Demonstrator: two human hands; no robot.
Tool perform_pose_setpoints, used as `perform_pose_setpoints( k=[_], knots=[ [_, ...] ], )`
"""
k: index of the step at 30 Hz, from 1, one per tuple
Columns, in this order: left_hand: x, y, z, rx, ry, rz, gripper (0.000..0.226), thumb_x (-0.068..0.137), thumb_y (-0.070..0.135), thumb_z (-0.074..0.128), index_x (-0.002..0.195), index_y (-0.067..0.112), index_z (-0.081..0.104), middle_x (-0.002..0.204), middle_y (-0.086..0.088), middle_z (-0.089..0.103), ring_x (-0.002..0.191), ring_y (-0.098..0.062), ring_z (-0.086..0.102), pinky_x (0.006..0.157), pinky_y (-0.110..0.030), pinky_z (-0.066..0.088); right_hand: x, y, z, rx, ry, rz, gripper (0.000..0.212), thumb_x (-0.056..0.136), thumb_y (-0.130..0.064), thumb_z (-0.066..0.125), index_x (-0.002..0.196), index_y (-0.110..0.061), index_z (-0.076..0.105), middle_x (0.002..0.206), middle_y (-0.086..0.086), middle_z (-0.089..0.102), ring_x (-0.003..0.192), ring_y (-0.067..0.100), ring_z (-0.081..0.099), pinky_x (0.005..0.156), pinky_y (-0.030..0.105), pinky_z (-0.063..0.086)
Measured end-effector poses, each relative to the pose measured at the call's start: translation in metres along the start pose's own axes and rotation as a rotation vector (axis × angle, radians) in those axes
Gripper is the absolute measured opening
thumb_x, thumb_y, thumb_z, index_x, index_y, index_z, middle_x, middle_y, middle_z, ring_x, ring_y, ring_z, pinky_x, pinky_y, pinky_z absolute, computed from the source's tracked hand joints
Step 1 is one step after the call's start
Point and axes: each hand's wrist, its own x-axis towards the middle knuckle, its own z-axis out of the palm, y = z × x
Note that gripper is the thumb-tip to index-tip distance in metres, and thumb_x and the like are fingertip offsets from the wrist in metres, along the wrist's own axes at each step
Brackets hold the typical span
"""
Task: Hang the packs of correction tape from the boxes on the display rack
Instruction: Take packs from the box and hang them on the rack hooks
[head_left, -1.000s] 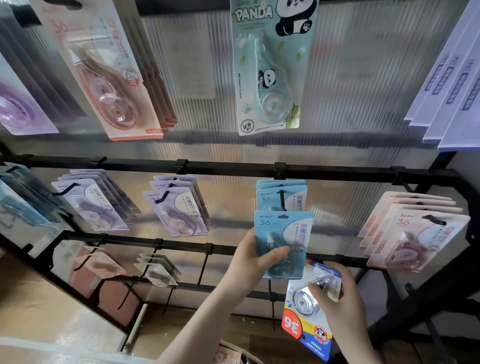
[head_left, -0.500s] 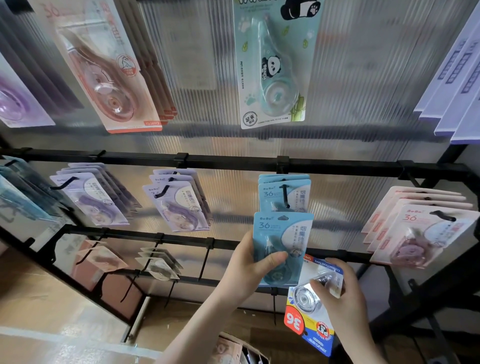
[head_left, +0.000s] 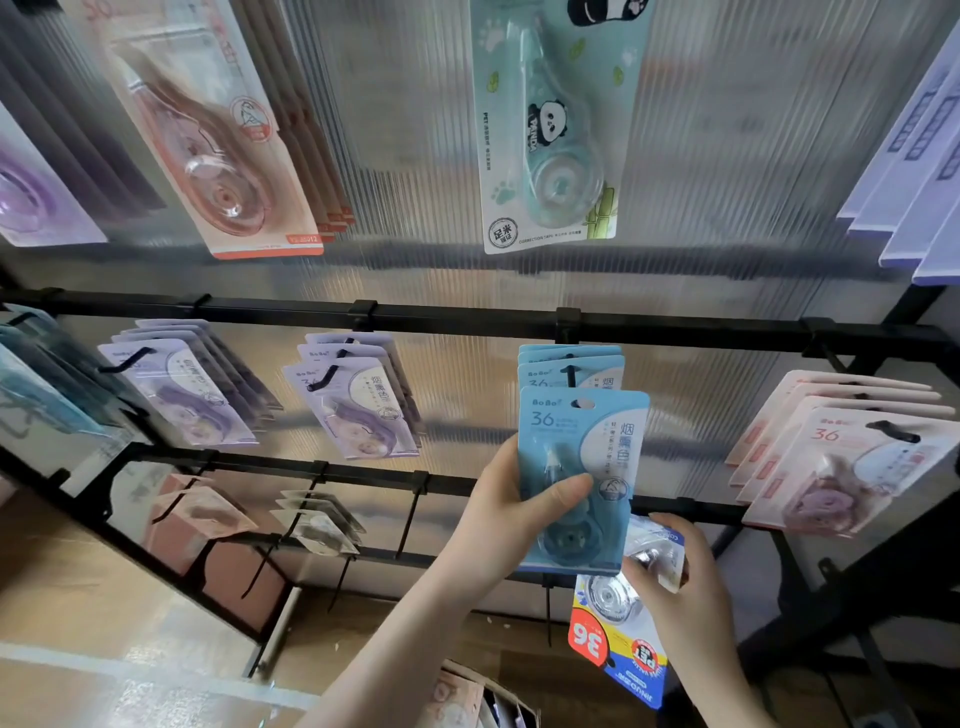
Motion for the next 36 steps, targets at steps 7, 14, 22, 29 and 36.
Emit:
perform_pose_setpoints(
  k=[7,14,22,29,36],
  knots=[
    [-0.007,0.002,0.000,-0.081,-0.012,-0.055,0.046,0.076,0.021,0.068,0.117,0.008,0.051,0.111,-0.008,0.067,0.100,-0.026,0.065,0.081,-0.036,0.055,0.001,0.010,0.005,-0.041,0.005,0.009,0.034,0.080,-0.009,0.070,0.105,-0.022,0.052,0.090,-0.012,0.065,0.074,0.002,0.063,0.053,0.015,0.043],
    [-0.014,-0.001,-0.002,-0.121,0.056,-0.075,0.048,0.075,0.027,0.070,0.116,0.008,0.054,0.108,-0.011,0.068,0.098,-0.028,0.066,0.078,-0.036,0.054,-0.001,0.012,0.011,-0.051,0.013,0.030,0.036,0.079,-0.013,0.071,0.105,-0.028,0.052,0.091,-0.016,0.065,0.080,0.005,0.062,0.065,0.026,0.047],
    [0.004,-0.004,-0.008,-0.003,0.062,-0.063,0.043,0.080,0.026,0.070,0.116,0.010,0.053,0.109,-0.006,0.068,0.098,-0.019,0.066,0.078,-0.030,0.054,-0.003,0.012,0.012,-0.014,0.022,0.044,0.040,0.076,-0.009,0.072,0.105,-0.028,0.052,0.093,-0.016,0.064,0.085,0.005,0.061,0.071,0.029,0.046],
    [0.029,-0.012,-0.012,0.132,0.105,-0.031,0.029,0.086,0.013,0.063,0.112,0.011,0.052,0.108,-0.004,0.066,0.095,-0.014,0.067,0.078,-0.030,0.056,-0.006,0.014,0.009,-0.010,0.000,0.022,0.034,0.080,-0.007,0.069,0.104,-0.021,0.050,0.093,-0.013,0.063,0.080,0.001,0.061,0.059,0.014,0.044],
    [0.032,-0.020,-0.017,0.237,0.233,0.017,0.023,0.082,0.018,0.069,0.101,0.015,0.057,0.097,0.000,0.068,0.084,-0.007,0.066,0.067,-0.019,0.052,-0.018,0.013,0.008,0.092,0.053,0.042,0.031,0.077,-0.002,0.072,0.091,-0.021,0.052,0.087,-0.009,0.063,0.081,0.009,0.061,0.058,0.017,0.045]
  ],
)
